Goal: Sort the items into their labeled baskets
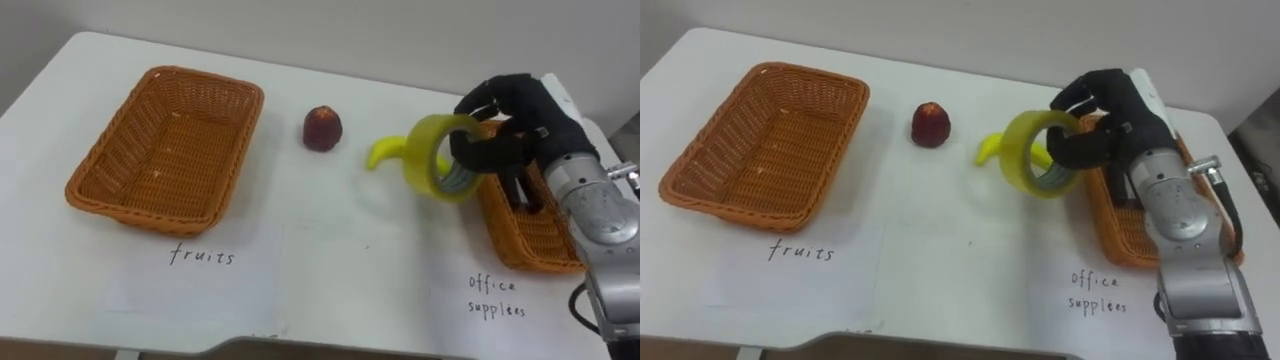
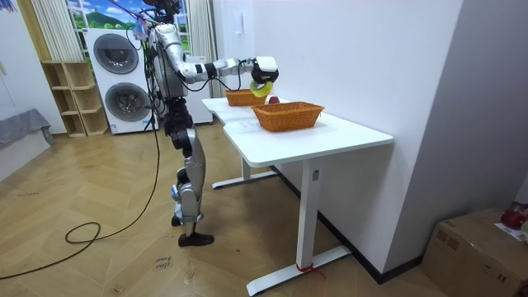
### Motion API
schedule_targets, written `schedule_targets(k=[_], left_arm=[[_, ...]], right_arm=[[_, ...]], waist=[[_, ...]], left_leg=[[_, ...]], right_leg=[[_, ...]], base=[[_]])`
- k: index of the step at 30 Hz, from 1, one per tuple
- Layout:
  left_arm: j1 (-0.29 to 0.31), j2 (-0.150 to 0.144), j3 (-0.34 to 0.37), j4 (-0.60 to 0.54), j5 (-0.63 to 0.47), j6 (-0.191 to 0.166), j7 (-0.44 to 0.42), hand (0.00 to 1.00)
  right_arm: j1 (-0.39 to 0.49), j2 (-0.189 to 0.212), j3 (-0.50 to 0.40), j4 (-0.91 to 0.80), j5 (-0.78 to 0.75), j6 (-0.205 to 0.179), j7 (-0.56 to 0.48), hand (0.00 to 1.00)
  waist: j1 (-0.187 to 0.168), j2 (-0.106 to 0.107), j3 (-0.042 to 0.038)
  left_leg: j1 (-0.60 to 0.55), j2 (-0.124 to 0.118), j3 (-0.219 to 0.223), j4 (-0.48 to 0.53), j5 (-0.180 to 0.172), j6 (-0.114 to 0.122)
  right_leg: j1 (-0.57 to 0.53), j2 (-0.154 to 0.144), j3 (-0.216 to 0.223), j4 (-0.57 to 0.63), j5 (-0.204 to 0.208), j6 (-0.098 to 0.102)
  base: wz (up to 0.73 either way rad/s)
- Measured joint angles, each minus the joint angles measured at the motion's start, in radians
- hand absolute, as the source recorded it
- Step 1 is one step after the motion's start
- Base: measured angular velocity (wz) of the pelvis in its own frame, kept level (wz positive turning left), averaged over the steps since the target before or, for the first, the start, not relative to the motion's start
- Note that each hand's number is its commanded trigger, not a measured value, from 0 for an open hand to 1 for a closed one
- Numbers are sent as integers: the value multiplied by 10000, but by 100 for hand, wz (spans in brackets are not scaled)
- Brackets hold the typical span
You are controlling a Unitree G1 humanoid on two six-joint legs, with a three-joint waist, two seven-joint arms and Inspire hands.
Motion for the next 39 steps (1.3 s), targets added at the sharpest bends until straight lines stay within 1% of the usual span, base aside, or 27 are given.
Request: schedule_targets(k=[2,4,6,11,14,17,19,23,28,35,39], left_arm=[[36,-51,190,-81,-2,-3,-13,0],[37,-47,297,-101,-10,-26,-33,0],[72,-41,382,-99,-14,-27,-57,0],[122,-45,536,-100,-15,-35,-235,0],[138,-50,620,-100,-11,-40,-234,0],[146,-47,745,-101,-14,-46,-224,0],[148,-52,777,-103,-11,-47,-221,0],[214,-80,853,-120,-14,-29,-201,0],[324,-85,855,-178,-44,3,-154,0],[361,-93,868,-200,-90,37,-5,0],[334,-102,869,-228,-95,36,23,0]], right_arm=[[-16,-2,-224,146,1,-59,-36,100],[-17,-2,-485,382,6,-104,-176,100],[-17,-12,-765,648,3,-126,-428,100],[-12,-50,-1093,1040,-16,-127,-729,100],[-8,-67,-1102,1178,31,-127,-845,100],[14,-74,-1103,1440,69,-127,-951,100],[34,-75,-1103,1585,71,-127,-1001,100],[32,-81,-1107,1791,79,-127,-1095,100],[37,-86,-1113,1946,176,-113,-1099,100],[57,-89,-1166,1964,187,-87,-1123,100],[57,-166,-1231,1964,224,-86,-1144,100]], waist=[[-129,15,-8],[-138,5,-16],[-222,0,-20],[-367,-4,-26],[-460,4,-47],[-479,16,-83],[-489,25,-90],[-501,61,-151],[-542,113,-138],[-763,99,-141],[-772,91,-145]], left_leg=[[-29,1,-3,4,0,0],[-27,-1,2,7,1,1],[-31,-3,5,5,1,2],[-40,3,18,1,0,2],[-46,3,21,9,1,1],[-35,1,28,14,1,2],[-14,2,44,16,1,2],[16,6,38,17,1,2],[140,32,35,-27,0,2],[134,4,62,-27,0,2],[137,6,103,-38,0,2]], right_leg=[[-25,-11,-40,14,0,0],[-22,-16,-53,20,0,0],[-23,-24,-73,18,0,0],[-41,-11,-72,16,0,1],[-102,-11,-48,18,0,0],[-100,-14,-37,24,0,0],[-82,-15,-20,23,0,0],[-49,-16,-28,22,0,0],[45,-18,-24,26,0,1],[25,-13,-11,39,0,1],[13,-8,3,37,0,1]], base=[[0],[0],[0],[0],[-2],[-1],[0],[0],[0],[0],[0]])
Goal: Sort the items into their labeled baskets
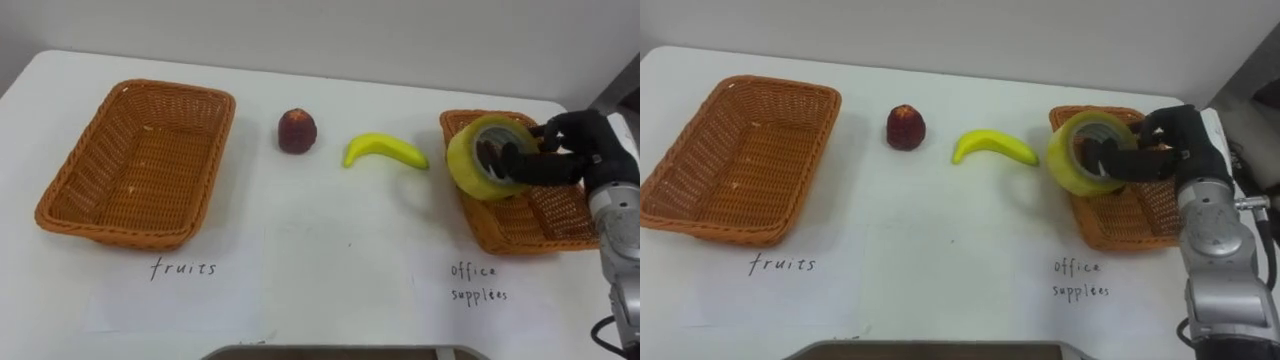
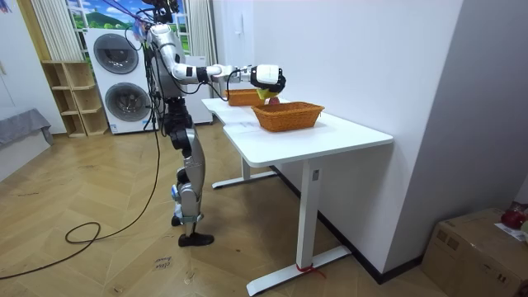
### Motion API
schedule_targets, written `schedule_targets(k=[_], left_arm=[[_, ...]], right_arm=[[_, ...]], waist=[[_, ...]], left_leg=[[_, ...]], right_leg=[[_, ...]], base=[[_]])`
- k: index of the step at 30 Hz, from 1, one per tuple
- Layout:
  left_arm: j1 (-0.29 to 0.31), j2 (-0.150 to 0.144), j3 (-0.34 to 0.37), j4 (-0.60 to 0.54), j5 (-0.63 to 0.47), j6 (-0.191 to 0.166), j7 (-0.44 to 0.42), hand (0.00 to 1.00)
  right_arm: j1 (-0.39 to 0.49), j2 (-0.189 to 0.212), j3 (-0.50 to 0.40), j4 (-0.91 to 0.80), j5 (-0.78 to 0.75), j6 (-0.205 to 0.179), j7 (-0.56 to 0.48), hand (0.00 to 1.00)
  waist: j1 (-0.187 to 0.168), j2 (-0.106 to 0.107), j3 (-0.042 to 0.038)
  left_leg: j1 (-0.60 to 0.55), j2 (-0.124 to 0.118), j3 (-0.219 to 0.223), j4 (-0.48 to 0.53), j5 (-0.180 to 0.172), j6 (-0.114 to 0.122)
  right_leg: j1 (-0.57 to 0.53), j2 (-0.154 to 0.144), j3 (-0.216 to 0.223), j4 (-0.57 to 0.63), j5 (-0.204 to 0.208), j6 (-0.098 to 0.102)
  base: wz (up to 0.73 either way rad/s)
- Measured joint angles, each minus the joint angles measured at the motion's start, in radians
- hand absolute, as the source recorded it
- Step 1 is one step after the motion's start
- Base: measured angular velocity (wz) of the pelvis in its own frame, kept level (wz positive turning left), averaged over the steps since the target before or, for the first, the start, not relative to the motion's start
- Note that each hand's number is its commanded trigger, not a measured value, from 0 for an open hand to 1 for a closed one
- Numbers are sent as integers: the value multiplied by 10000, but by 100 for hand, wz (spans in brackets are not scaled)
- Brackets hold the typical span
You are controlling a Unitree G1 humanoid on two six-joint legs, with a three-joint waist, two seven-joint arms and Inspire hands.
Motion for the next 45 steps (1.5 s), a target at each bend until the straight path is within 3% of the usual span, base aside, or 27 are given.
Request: schedule_targets(k=[8,11,15,24,37,38,39,40,41,45], left_arm=[[18,-37,-1,-156,-7,-9,117,0],[22,-39,4,-155,-4,-9,131,0],[64,25,55,-148,-16,-12,127,0],[108,26,53,-64,-16,-43,-65,0],[104,29,49,-67,-201,-43,-74,0],[103,29,50,-67,-233,-43,-73,0],[101,29,50,-67,-234,-43,-73,0],[100,29,50,-67,-234,-43,-73,0],[98,29,49,-67,-235,-43,-73,0],[97,33,44,-66,-236,-44,-72,0]], right_arm=[[17,-261,-104,3,14,0,1,100],[43,-266,-272,65,98,-1,5,100],[171,-268,-626,322,144,0,-15,100],[197,-271,-740,376,143,-1,-249,100],[322,-273,-744,397,292,-1,-273,100],[322,-273,-744,397,288,-1,-273,73],[322,-274,-744,398,282,-2,-273,73],[322,-273,-744,398,282,-2,-273,6],[322,-274,-744,399,282,-1,-273,0],[376,-273,-737,412,282,-2,-268,0]], waist=[[-17,-31,-6],[-14,-40,-6],[-91,-160,53],[-365,-191,37],[-432,-177,45],[-445,-174,45],[-458,-170,45],[-465,-169,45],[-475,-167,45],[-473,-166,45]], left_leg=[[-23,5,74,-27,0,0],[-24,5,132,-28,0,0],[-12,1,152,-38,1,1],[15,12,331,-107,1,1],[12,19,345,-117,0,0],[12,20,346,-118,0,0],[12,21,346,-117,0,0],[12,21,346,-117,0,0],[13,22,349,-117,0,0],[12,21,348,-113,0,0]], right_leg=[[-68,3,24,2,0,0],[-79,1,62,12,0,0],[-53,4,101,12,0,1],[-138,38,273,75,0,0],[-141,44,270,74,0,0],[-142,44,268,74,0,0],[-142,45,268,74,0,0],[-142,45,268,74,0,0],[-142,46,267,74,0,0],[-136,46,263,74,0,0]], base=[[0],[-2],[0],[-6],[0],[0],[0],[0],[0],[0]])
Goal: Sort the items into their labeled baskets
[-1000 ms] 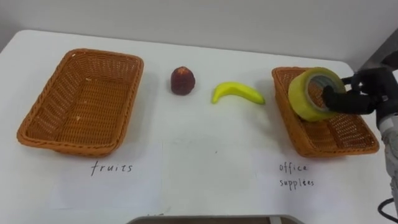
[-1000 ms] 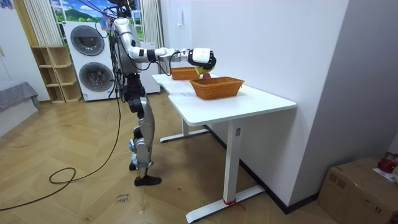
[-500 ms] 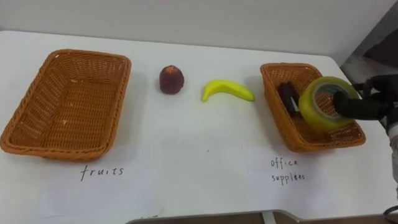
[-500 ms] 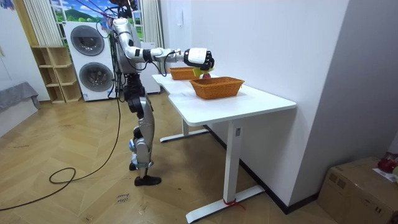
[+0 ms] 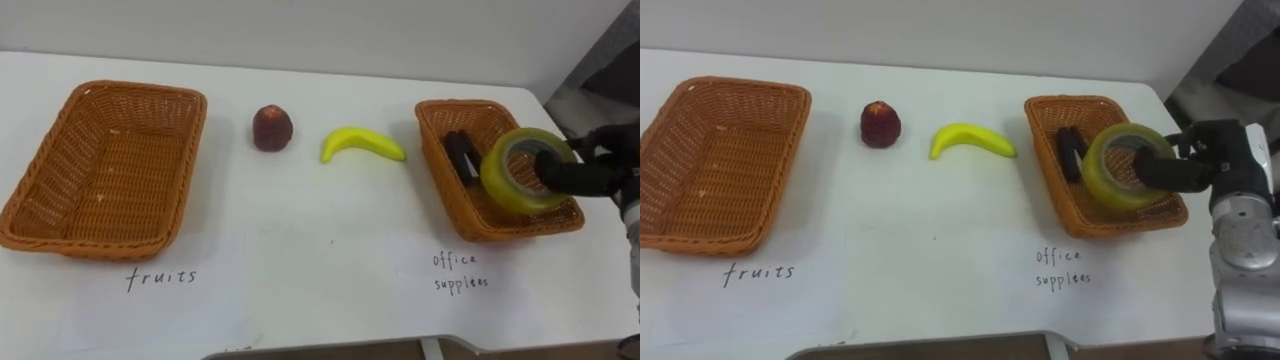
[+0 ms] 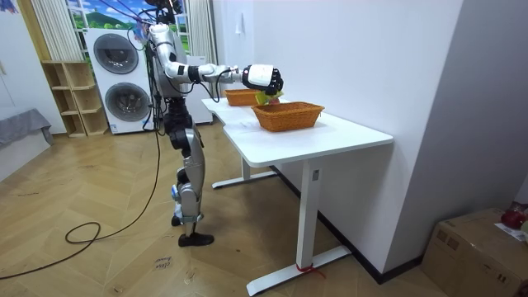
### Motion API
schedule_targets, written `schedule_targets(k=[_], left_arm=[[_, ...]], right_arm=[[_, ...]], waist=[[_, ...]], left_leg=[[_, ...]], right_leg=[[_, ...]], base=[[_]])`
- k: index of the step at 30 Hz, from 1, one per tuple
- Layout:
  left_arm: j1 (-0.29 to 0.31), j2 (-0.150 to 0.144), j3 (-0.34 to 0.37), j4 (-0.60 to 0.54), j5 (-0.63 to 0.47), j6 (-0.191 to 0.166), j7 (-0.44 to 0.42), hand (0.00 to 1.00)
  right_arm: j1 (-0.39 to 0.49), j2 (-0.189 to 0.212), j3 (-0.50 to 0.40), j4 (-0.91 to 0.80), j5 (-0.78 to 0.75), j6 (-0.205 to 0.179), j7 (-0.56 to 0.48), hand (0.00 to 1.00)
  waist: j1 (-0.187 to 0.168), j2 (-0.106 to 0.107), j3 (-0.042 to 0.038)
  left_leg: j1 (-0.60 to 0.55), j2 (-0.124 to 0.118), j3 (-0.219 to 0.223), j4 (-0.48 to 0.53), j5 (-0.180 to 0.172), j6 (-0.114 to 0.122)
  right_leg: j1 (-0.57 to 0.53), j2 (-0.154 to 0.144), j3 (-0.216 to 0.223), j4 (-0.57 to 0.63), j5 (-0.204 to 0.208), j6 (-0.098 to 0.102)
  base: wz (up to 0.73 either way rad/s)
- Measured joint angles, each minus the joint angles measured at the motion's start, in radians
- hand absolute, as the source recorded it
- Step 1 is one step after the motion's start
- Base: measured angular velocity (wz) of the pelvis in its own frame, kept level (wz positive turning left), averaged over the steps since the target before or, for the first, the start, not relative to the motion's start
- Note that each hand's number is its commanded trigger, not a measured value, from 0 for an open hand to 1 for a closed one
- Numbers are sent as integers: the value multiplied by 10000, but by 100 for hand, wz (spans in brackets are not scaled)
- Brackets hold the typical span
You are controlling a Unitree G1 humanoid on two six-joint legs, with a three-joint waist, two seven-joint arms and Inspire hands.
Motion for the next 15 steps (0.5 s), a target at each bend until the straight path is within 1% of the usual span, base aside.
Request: schedule_targets(k=[4,15], left_arm=[[15,12,1,-2,6,3,7,0],[32,29,0,-4,9,44,17,0]], right_arm=[[148,0,4,-16,64,-1,5,0],[164,0,3,-21,185,-1,55,0]], waist=[[60,0,-2],[218,5,-11]], left_leg=[[2,5,-1,-1,0,0],[7,5,-3,12,0,0]], right_leg=[[-4,0,-10,0,0,0],[1,-6,-19,16,0,0]], base=[[0],[0]])
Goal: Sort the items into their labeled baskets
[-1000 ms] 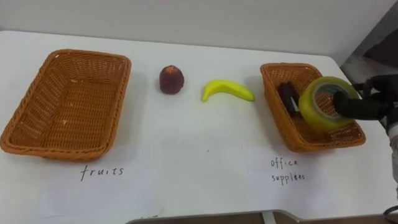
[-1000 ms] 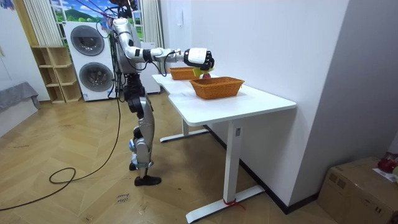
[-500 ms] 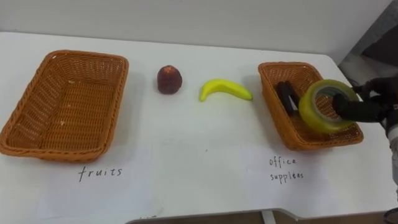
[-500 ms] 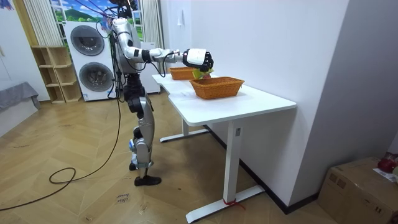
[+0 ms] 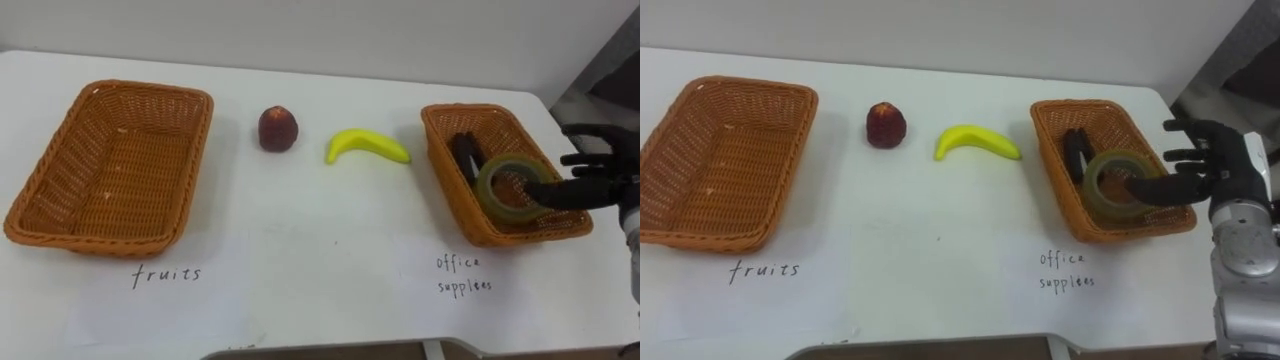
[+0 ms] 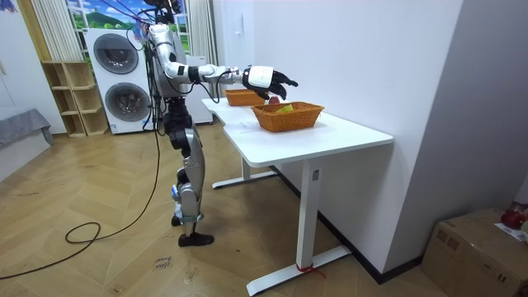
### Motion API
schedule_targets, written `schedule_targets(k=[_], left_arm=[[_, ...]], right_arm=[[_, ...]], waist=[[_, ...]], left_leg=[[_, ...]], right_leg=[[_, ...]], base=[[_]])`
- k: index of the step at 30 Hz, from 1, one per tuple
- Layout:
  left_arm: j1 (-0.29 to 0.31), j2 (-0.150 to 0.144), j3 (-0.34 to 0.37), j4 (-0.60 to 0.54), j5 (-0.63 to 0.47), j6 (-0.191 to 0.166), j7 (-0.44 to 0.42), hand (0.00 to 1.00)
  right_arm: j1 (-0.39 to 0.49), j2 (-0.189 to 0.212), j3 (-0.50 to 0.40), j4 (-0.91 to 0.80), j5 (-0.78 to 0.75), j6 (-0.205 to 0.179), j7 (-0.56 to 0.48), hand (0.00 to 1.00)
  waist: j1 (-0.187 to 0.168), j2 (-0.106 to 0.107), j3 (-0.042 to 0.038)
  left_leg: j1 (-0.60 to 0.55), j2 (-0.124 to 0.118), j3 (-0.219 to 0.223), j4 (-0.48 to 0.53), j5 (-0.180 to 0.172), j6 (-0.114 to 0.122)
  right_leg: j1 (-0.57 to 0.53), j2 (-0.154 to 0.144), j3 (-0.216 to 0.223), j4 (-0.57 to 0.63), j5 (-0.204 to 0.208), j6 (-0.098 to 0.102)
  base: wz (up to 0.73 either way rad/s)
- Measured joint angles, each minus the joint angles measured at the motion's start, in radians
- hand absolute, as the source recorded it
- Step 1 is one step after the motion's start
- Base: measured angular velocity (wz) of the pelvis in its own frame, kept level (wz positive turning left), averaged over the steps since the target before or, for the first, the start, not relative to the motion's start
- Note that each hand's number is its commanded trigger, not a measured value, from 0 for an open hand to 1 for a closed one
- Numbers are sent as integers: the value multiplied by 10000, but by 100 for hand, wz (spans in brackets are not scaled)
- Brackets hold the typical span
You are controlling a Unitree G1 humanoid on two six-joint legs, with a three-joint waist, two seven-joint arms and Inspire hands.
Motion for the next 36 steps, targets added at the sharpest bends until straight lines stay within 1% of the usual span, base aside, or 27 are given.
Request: schedule_targets(k=[12,28,33,36], left_arm=[[13,8,-94,5,4,12,24,0],[1,10,-116,-8,13,13,25,0],[-19,9,-116,-8,10,11,31,0],[-40,9,-116,-7,11,-1,42,0]], right_arm=[[1,0,12,3,-1,0,214,0],[0,0,14,-44,-26,0,222,0],[-2,0,19,-310,-20,0,218,0],[-2,0,34,-634,-23,-42,217,0]], waist=[[20,35,20],[25,41,13],[51,76,-4],[62,163,-8]], left_leg=[[4,-2,-7,3,0,0],[-15,-2,-2,-2,0,0],[-16,-1,-3,-5,0,0],[0,14,6,2,0,0]], right_leg=[[-20,-5,-4,50,0,0],[-46,-6,0,54,0,0],[-43,-8,4,54,0,0],[-33,-10,8,55,0,0]], base=[[0],[0],[0],[0]])
